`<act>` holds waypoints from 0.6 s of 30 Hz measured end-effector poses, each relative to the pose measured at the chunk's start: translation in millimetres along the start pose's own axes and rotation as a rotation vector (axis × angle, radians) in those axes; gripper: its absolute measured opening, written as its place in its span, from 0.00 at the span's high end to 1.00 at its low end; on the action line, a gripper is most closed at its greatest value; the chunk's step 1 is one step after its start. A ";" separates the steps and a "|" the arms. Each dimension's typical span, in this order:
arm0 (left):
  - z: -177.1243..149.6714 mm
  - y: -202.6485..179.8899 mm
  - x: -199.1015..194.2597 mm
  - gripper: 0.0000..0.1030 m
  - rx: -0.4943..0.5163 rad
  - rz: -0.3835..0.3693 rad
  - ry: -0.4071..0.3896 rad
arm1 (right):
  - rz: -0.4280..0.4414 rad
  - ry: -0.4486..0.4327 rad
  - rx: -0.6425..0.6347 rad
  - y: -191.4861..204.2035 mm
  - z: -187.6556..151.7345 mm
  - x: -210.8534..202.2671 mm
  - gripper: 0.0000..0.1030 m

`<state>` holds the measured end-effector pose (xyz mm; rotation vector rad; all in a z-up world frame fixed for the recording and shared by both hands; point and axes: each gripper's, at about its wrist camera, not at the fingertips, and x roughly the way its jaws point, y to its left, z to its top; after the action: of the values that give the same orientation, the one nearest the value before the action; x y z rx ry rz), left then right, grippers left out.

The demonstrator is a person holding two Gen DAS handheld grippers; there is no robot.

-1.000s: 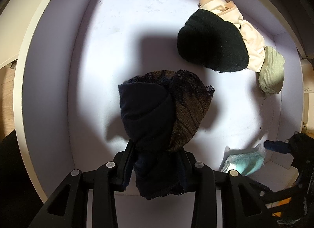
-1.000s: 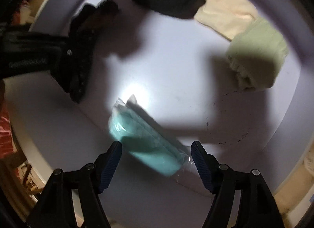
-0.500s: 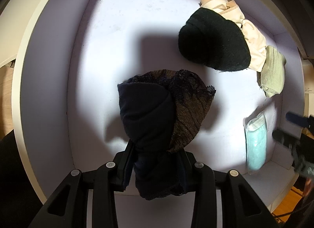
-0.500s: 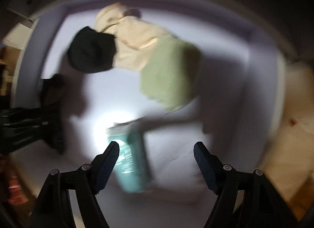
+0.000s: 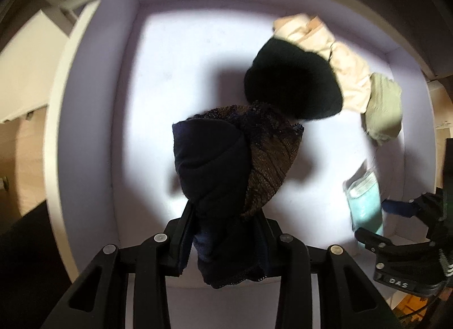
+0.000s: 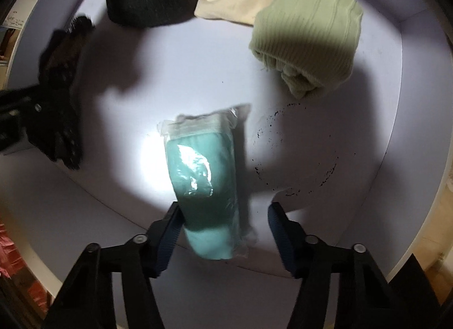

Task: Organize soft objects
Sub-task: 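Close the right tool on the mint item in a plastic bag, then carry the navy lace garment with the left tool over the gold tray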

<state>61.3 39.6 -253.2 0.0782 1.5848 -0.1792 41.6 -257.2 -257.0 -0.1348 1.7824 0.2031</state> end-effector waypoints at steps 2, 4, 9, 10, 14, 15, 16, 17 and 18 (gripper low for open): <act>0.2 -6.1 -7.9 0.65 0.016 0.009 -0.028 | -0.013 0.003 -0.010 16.0 2.0 3.5 0.48; -0.3 -11.8 -14.9 0.65 0.032 0.021 -0.048 | -0.031 -0.003 -0.029 18.2 1.3 5.5 0.48; 0.6 -25.9 -48.9 0.66 0.044 0.018 -0.100 | -0.038 -0.006 -0.033 25.4 -3.3 13.6 0.48; -0.3 -28.0 -53.2 0.66 0.045 0.019 -0.110 | -0.036 -0.006 -0.029 25.0 -3.6 14.1 0.48; -2.4 -38.6 -68.4 0.66 0.051 0.023 -0.138 | -0.035 -0.005 -0.025 29.8 0.1 11.4 0.48; -4.7 -40.9 -75.7 0.66 0.044 0.017 -0.142 | -0.035 -0.004 -0.026 29.0 1.0 10.5 0.48; -6.2 -42.8 -80.4 0.66 0.038 0.013 -0.149 | -0.036 -0.004 -0.025 29.3 0.8 11.2 0.48; -7.6 -45.2 -84.5 0.66 0.039 0.015 -0.156 | -0.035 -0.004 -0.025 28.5 2.0 11.1 0.48; -10.8 -36.7 -86.7 0.66 0.042 0.017 -0.160 | -0.034 -0.004 -0.024 28.2 2.3 11.1 0.48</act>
<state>46.7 10.7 -164.1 0.1072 1.4212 -0.2003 35.7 -229.0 -266.4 -0.1820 1.7728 0.2001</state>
